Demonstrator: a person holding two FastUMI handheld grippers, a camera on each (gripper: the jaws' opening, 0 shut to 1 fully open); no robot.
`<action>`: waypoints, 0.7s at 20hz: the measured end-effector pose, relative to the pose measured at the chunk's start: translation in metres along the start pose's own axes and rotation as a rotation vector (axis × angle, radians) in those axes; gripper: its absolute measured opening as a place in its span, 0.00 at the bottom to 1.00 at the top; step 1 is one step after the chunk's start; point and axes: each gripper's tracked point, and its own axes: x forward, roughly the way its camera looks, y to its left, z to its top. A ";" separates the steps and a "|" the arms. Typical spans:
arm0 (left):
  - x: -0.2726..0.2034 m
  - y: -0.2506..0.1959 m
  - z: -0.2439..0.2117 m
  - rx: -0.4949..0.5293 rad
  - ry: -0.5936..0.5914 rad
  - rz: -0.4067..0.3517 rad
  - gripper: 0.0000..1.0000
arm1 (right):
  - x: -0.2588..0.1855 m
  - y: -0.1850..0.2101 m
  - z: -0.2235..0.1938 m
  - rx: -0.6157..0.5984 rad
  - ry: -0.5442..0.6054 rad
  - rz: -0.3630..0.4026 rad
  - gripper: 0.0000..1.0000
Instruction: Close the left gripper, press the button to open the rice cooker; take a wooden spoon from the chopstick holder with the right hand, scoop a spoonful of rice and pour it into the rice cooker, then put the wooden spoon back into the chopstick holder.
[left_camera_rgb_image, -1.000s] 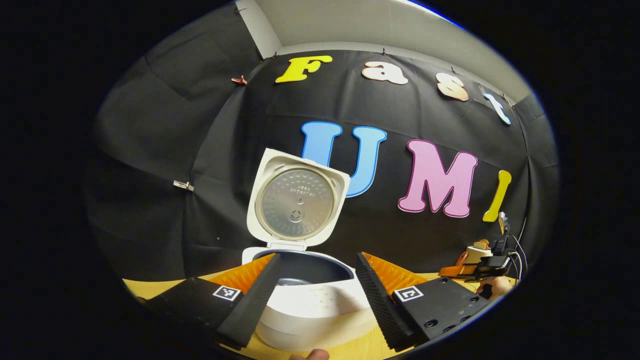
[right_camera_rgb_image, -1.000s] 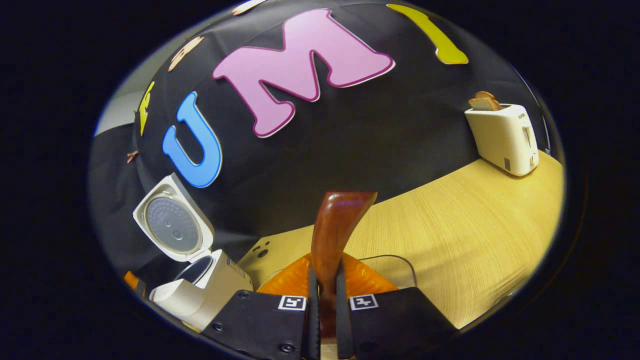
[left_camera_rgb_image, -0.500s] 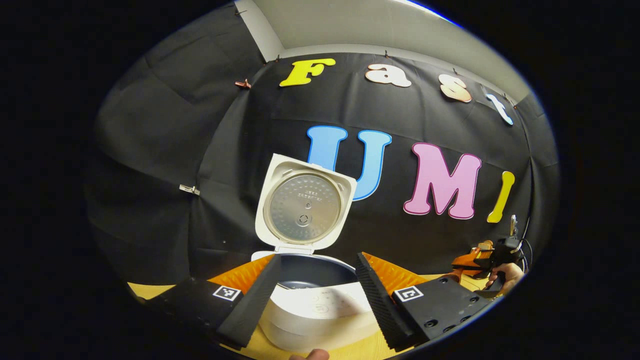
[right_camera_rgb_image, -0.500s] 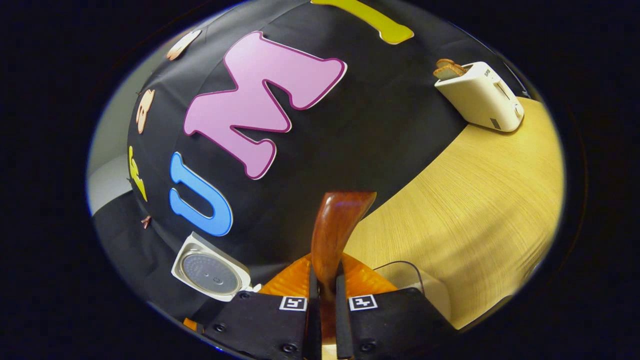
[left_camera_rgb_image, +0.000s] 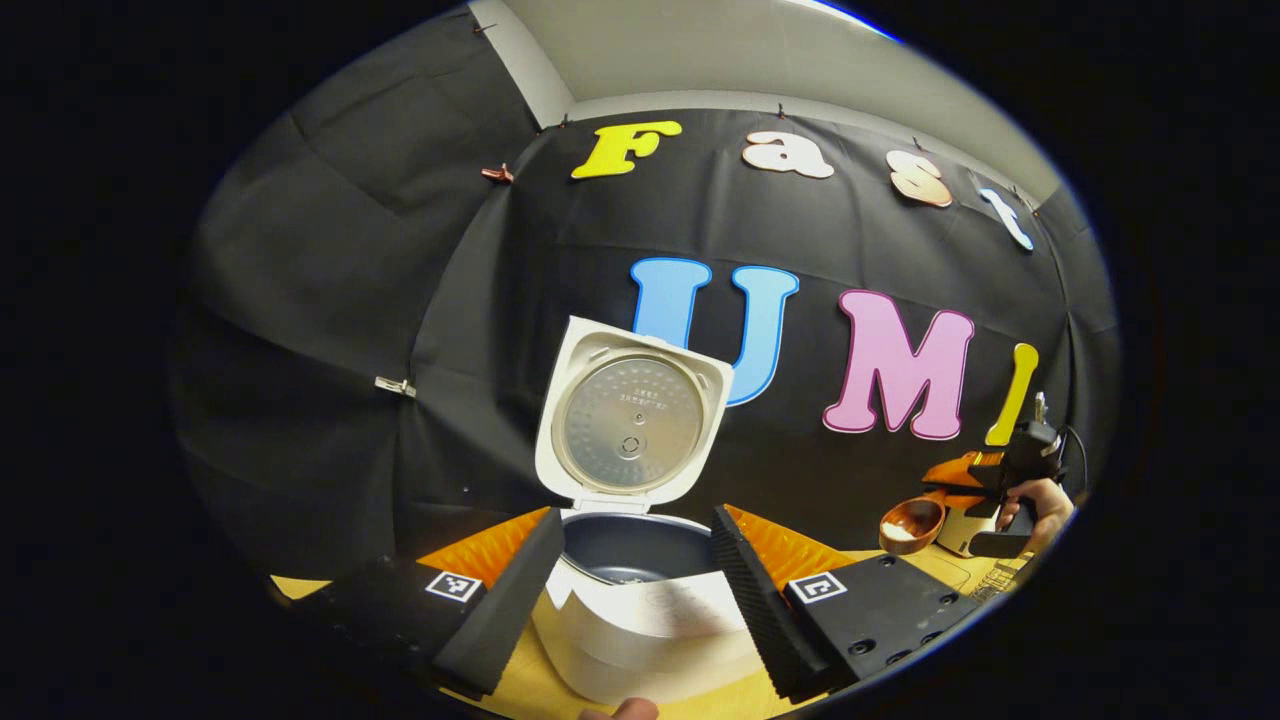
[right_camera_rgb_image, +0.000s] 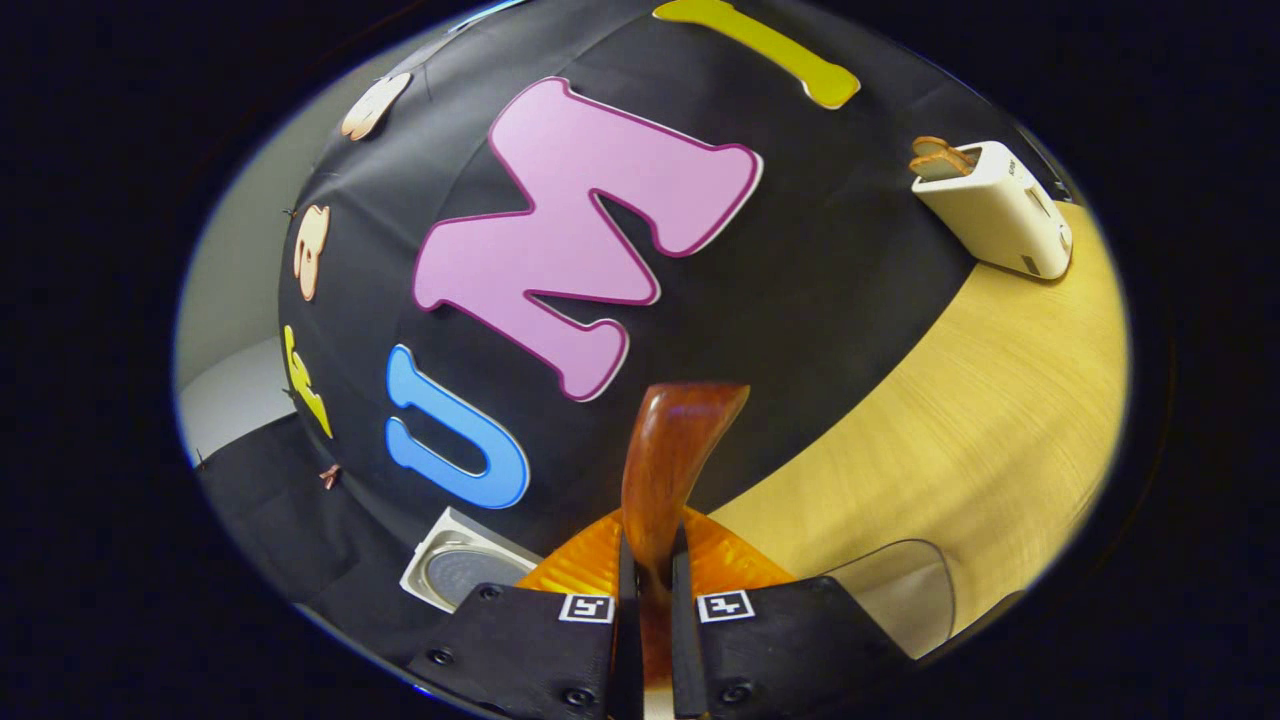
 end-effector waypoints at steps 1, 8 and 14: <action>-0.001 0.003 0.000 0.000 0.001 0.006 0.95 | 0.005 0.010 -0.004 0.005 0.003 0.007 0.15; -0.004 0.028 0.004 -0.013 0.005 0.031 0.95 | 0.039 0.090 -0.056 0.031 0.057 0.099 0.15; -0.007 0.051 -0.001 -0.027 0.024 0.068 0.96 | 0.075 0.135 -0.126 -0.029 0.120 0.132 0.15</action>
